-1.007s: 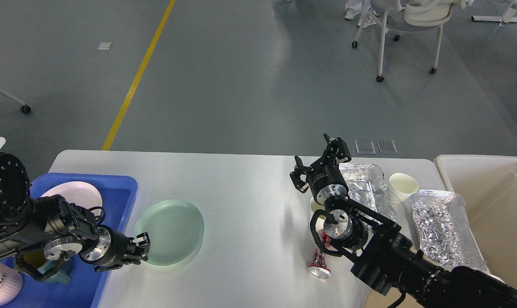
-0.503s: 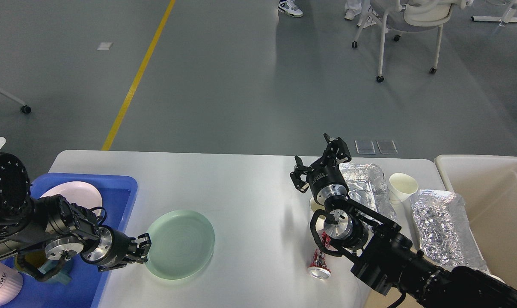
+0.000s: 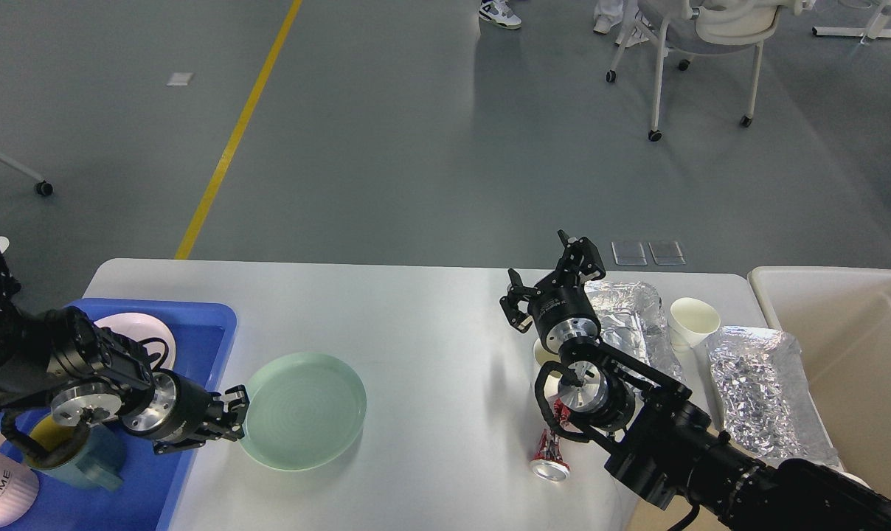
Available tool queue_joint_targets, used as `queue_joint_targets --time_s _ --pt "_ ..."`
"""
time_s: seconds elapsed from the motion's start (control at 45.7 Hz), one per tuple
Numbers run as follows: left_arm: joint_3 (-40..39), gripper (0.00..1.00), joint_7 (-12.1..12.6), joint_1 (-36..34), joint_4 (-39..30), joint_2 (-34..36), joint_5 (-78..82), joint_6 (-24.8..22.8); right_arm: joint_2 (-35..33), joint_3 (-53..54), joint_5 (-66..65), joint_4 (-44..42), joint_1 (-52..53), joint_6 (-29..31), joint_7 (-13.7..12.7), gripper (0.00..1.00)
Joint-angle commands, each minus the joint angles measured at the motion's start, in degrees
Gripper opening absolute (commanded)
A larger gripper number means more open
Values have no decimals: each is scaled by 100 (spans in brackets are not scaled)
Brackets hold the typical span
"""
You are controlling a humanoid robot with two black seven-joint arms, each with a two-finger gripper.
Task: Tidy desktop
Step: 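Lift the green plate and lay it on the white plate in the tray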
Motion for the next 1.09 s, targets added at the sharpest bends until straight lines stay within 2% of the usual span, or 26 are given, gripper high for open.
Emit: queue_joint_targets --time_s 0.0,0.088,0.35,0.416,0.525,0.591,0.635,0.679,0.897,0.963,1.073 --pt "191 0 -3 -670 -29 274 378 -481 2 2 0 -1 0 0 0 100" --pt "349 0 -4 -1312 -29 450 765 -1060 2 2 0 -1 0 0 0 100" --pt "700 0 -39 -3675 -20 591 2092 -3573 2 2 0 -1 0 0 0 100" --pt "788 0 -47 -4159 -20 591 2155 -3907 2 -7 0 -1 0 0 0 100" --pt "868 0 -56 -4609 -20 600 2163 -3907 2 2 0 -1 0 0 0 100" --pt "877 0 -21 -4531 23 600 2181 -3907 2 2 0 -1 0 0 0 100" --pt "903 0 -12 -4233 59 608 2190 -3907 2 2 0 -1 0 0 0 100" --pt "903 0 -4 -3812 94 626 2190 -3577 -6 2 0 -1 0 0 0 100" --pt "1008 0 14 -1913 550 810 2181 -1301 2 -7 0 -1 0 0 0 100" --pt "982 0 5 -1412 787 942 2172 -887 -7 2 0 -1 0 0 0 100" --pt "859 0 5 -945 1086 1214 2155 -570 -6 2 0 -1 0 0 0 100"
